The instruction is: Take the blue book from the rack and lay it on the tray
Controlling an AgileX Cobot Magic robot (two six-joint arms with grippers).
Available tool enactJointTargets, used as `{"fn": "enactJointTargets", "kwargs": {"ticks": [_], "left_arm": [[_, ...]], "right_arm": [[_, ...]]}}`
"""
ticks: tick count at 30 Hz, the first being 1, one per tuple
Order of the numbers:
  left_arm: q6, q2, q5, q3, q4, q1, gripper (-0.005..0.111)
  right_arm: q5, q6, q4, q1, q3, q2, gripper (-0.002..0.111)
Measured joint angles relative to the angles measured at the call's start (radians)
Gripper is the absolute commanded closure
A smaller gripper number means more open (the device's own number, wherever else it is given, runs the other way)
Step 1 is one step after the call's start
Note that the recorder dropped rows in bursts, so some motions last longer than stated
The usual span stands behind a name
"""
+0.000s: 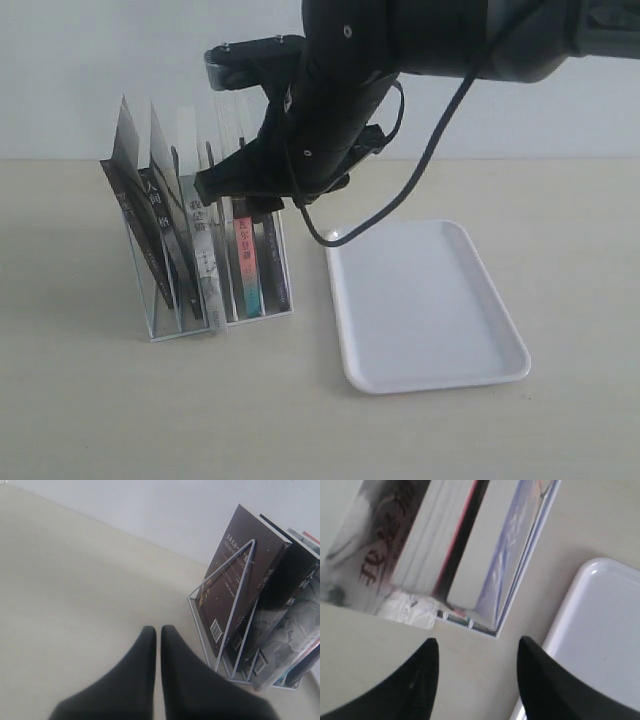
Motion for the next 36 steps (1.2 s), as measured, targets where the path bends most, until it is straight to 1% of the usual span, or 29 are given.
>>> {"fn": "enactJointTargets", "kwargs": {"ticks": [6,16,25,36], "left_arm": [[0.000,0.000,0.000,0.000,0.000,0.000,0.103],[0.000,0.000,0.000,0.000,0.000,0.000,0.103],[0.000,0.000,0.000,0.000,0.000,0.000,0.103],[0.000,0.000,0.000,0.000,0.000,0.000,0.103]], "right_arm": [[-0.030,0.050,-0.056,0.000,0.000,0.000,0.061],[-0.099,0.093,-0.069,0.000,0.000,0.000,0.061],[-0.112,0.183,-0.180,0.000,0.000,0.000,0.061],[-0.166,0.217,-0.191,0.000,0.000,0.000,0.061]]}}
